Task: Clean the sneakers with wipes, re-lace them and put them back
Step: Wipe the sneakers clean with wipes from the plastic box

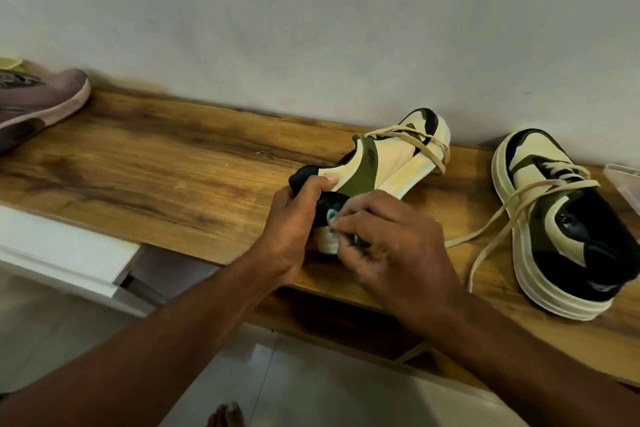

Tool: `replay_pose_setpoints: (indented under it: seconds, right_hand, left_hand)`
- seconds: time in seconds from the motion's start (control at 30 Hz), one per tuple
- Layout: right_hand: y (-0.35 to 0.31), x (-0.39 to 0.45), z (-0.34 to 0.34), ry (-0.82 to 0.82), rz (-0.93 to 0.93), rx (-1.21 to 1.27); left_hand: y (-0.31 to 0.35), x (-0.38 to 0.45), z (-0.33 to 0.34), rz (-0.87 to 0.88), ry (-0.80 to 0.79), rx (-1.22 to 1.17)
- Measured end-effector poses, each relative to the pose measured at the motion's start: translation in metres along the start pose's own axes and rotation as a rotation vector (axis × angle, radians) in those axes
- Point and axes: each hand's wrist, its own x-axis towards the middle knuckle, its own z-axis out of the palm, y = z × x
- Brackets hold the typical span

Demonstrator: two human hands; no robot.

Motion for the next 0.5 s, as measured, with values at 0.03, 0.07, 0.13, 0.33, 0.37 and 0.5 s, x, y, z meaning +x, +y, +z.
replay_pose_setpoints:
  seconds: [0.03, 0.07, 0.13, 0.33, 0.37, 0.5]
  right_hand:
    - [0.003, 0.002, 0.000, 0.001, 0.001, -0.010]
    - [0.006, 0.004, -0.001, 0.025, 0.018, -0.017]
    - [0.013, 0.011, -0.006, 0.122, 0.065, -0.035]
    - [-0.002, 0.005, 0.009, 0.049, -0.035, -0.100]
    - [-0.004, 0.003, 0.014, 0.006, -0.081, -0.122]
    - [-0.002, 0.007, 0.012, -0.023, -0.183, -0.197]
  left_hand:
    - [0.000, 0.000, -0.001, 0.005, -0.019, 0.003]
    - [-0.001, -0.001, -0.001, 0.009, -0.041, -0.001]
    - [-0.001, -0.002, 0.000, 0.013, -0.074, -0.011]
    - [0.005, -0.008, 0.005, -0.066, -0.091, 0.001]
    - [0.006, -0.008, 0.004, -0.087, -0.107, 0.010]
    - [0.009, -0.008, 0.004, -0.124, -0.146, 0.009]
